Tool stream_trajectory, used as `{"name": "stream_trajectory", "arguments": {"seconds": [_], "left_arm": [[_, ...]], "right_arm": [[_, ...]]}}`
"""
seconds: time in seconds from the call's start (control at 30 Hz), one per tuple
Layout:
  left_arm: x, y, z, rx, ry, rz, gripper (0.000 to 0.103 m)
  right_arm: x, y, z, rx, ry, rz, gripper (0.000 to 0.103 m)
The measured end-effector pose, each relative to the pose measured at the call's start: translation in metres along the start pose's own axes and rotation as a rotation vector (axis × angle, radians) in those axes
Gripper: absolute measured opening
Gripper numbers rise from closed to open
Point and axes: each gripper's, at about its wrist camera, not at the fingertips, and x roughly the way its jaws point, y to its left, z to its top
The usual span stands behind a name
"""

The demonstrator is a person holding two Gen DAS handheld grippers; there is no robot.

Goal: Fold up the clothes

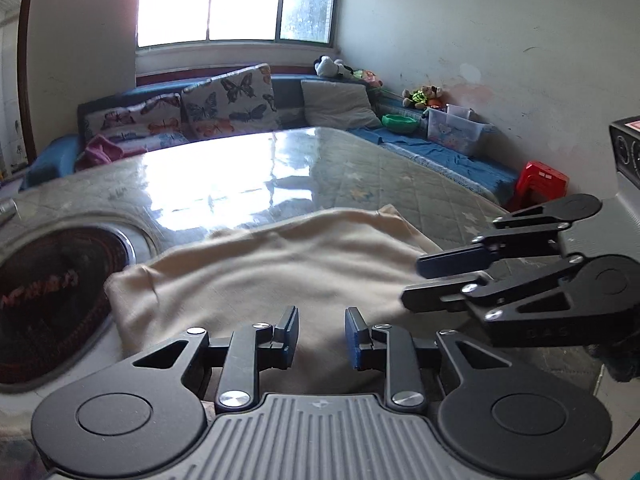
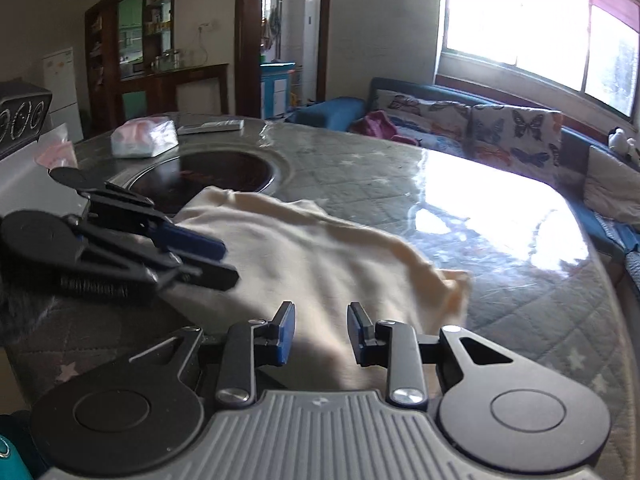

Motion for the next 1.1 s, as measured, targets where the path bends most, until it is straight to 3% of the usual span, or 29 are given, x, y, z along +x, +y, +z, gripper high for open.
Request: {"name": "stream_trajectory", "arguments": {"seconds": [0.2, 0.43, 0.67, 0.77, 0.93, 1.1], "left_arm": [[-0.013, 0.011, -0.01, -0.064, -0.024, 0.005, 0.028], [-0.033, 0.041, -0.018, -0.172, -0.044, 0.088, 0.028], [-0.046, 0.062, -0.029, -0.268, -0.039, 0.086, 0.025], [-0.051, 0.063, -0.023, -0.269, -0.075, 0.086, 0.026], [-0.038, 0.076, -0.025, -0.291, -0.027, 0.115, 0.024], [-0.039, 0.076, -0.014, -0.271, -0.047, 0.105, 0.024]], "right_arm": [[0.001, 0.004, 0.004, -0.011, -0.013, 0.009, 0.028], [0.007, 0.009, 0.008, -0.012, -0.023, 0.029, 0.028], [0.019, 0.01, 0.0, 0.013, 0.011, 0.051, 0.029], [0.016, 0.009, 0.003, 0.016, 0.001, 0.048, 0.029], [0.021, 0.008, 0.001, 0.015, 0.024, 0.05, 0.029], [0.02, -0.007, 0.011, 0.044, 0.014, 0.044, 0.029]]}}
